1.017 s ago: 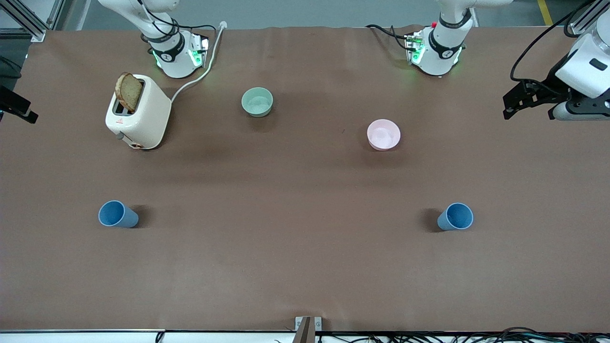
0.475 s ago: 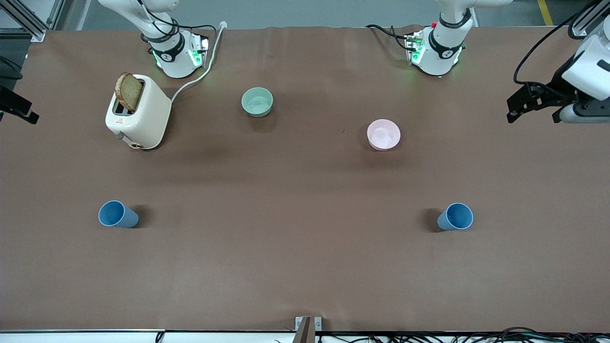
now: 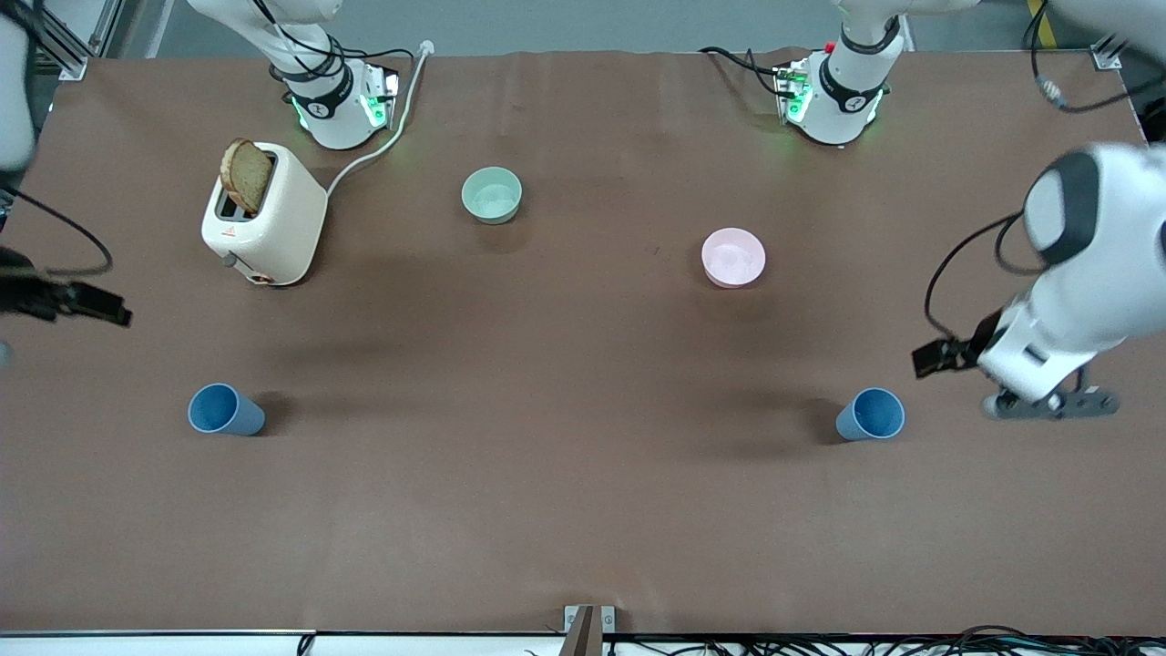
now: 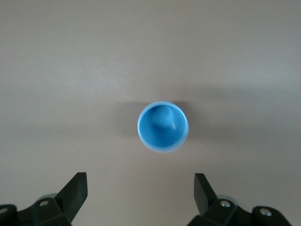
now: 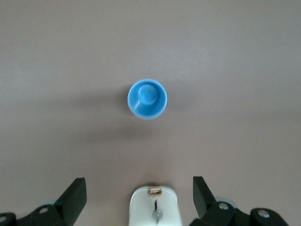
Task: Stack blue cups with both arms
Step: 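Grasp each blue cup with the left gripper and the right gripper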
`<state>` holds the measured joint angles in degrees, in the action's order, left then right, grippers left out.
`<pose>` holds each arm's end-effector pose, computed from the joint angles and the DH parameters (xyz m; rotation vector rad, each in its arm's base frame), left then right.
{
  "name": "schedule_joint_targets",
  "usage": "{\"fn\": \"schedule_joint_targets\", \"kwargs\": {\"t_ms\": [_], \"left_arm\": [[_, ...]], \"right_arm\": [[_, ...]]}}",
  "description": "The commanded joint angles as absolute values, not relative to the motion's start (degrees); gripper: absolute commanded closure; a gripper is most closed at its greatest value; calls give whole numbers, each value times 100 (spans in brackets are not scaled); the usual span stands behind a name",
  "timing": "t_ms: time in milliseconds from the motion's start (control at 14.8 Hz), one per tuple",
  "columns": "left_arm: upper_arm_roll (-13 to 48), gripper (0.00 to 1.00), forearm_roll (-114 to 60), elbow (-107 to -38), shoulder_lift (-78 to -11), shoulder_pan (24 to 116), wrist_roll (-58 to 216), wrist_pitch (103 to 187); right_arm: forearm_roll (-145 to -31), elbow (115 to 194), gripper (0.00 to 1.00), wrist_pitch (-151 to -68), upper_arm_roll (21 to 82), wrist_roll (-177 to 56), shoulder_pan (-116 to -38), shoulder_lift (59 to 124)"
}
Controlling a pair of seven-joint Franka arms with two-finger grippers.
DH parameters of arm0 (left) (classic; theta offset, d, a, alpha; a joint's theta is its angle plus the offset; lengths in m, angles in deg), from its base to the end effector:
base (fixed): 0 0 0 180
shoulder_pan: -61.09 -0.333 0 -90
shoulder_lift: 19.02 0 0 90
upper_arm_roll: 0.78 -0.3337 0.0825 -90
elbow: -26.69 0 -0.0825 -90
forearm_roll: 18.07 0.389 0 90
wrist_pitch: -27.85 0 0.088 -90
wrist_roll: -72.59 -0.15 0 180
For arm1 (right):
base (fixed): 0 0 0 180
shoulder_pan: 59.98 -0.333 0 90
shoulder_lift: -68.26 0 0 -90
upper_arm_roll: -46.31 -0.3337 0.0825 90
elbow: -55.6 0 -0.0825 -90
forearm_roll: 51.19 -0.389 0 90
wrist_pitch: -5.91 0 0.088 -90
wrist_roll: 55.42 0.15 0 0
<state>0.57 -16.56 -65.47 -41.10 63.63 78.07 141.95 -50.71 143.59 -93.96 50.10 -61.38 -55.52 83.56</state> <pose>0.6768 -0.0418 0.3766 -3.1261 -0.0292 0.0017 0.6377 -0.0897 0.4693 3.1214 -0.0569 -0.0966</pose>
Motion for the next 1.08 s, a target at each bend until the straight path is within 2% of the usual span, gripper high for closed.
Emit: {"fn": "schedule_joint_targets", "kwargs": {"t_ms": [0,271,407,542,814,881,1017], "left_arm": [[80,0,-1596,-6419,-4686,6206,7822,14561],[89,2,-1623,-6410,-5109,6249,7830,14589],[98,12,-1614,-6410,-5250,6241,7822,14641],[106,27,-1658,-6392,-5391,6232,7813,14711],[115,67,-1675,-6392,-5523,6250,7813,14826],[124,77,-1675,-6392,-5532,6258,7813,14826],[124,94,-1675,-6401,-5541,6267,7813,14835]], "right_arm": [[-4978,14524,0,-10164,5009,-6552,-5392,8960],[-4978,15077,0,-11368,5017,-6718,-5365,9331],[-5013,15149,0,-11669,5009,-6913,-5295,9524],[-5013,15218,0,-11906,5017,-6983,-5330,9726],[-5013,15526,1,-12697,5009,-6975,-5304,9955],[-5022,15527,4,-12724,5009,-6975,-5295,10025],[-5022,15535,26,-12733,5009,-6983,-5330,10043]]}}
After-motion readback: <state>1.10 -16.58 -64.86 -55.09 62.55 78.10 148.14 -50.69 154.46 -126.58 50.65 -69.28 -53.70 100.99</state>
